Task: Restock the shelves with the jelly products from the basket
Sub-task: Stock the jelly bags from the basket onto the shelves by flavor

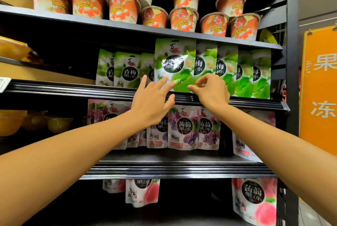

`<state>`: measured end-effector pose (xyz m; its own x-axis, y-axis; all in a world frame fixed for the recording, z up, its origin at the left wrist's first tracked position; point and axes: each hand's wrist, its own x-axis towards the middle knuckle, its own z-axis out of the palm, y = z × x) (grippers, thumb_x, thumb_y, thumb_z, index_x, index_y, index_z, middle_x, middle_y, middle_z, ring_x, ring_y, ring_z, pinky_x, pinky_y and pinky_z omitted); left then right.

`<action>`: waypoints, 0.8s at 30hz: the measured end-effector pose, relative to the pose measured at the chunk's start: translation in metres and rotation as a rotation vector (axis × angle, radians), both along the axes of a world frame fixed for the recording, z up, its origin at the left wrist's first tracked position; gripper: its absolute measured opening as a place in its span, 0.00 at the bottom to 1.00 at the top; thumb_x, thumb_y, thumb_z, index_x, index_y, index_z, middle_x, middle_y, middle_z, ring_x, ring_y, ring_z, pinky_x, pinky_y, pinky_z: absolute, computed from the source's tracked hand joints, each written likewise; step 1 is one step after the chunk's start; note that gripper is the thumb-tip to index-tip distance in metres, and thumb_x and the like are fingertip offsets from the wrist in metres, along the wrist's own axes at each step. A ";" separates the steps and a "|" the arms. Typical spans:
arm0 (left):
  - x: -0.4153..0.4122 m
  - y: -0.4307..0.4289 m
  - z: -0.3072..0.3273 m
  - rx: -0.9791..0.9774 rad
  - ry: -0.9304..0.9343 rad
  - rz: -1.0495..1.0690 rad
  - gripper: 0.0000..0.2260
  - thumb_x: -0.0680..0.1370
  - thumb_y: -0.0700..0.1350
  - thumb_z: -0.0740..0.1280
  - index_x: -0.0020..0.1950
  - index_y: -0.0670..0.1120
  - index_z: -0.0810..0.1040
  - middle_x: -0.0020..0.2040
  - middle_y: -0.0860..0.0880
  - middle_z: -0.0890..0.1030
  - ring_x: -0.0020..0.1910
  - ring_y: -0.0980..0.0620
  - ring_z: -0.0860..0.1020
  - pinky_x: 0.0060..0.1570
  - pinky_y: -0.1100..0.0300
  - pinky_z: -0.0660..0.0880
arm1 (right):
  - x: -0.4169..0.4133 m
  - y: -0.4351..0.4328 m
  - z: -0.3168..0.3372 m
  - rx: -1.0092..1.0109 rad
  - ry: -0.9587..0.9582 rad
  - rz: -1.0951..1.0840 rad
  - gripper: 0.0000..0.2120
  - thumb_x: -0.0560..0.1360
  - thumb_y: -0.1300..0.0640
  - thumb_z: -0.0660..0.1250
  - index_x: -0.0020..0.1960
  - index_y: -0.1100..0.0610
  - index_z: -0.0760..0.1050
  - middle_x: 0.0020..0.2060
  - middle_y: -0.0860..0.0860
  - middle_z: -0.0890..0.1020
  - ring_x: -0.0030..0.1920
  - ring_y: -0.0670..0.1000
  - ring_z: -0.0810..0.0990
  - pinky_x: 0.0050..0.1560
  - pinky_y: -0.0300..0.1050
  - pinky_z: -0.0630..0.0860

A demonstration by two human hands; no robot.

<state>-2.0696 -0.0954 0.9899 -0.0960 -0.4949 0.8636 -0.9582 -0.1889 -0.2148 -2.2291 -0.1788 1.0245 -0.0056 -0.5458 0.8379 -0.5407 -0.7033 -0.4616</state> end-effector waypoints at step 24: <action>0.044 0.163 -0.306 0.139 1.066 -0.543 0.10 0.78 0.40 0.62 0.43 0.55 0.77 0.41 0.58 0.80 0.41 0.56 0.77 0.42 0.62 0.71 | 0.015 0.125 -0.330 0.556 -0.003 0.687 0.04 0.75 0.58 0.68 0.45 0.50 0.79 0.36 0.48 0.83 0.34 0.50 0.78 0.32 0.43 0.73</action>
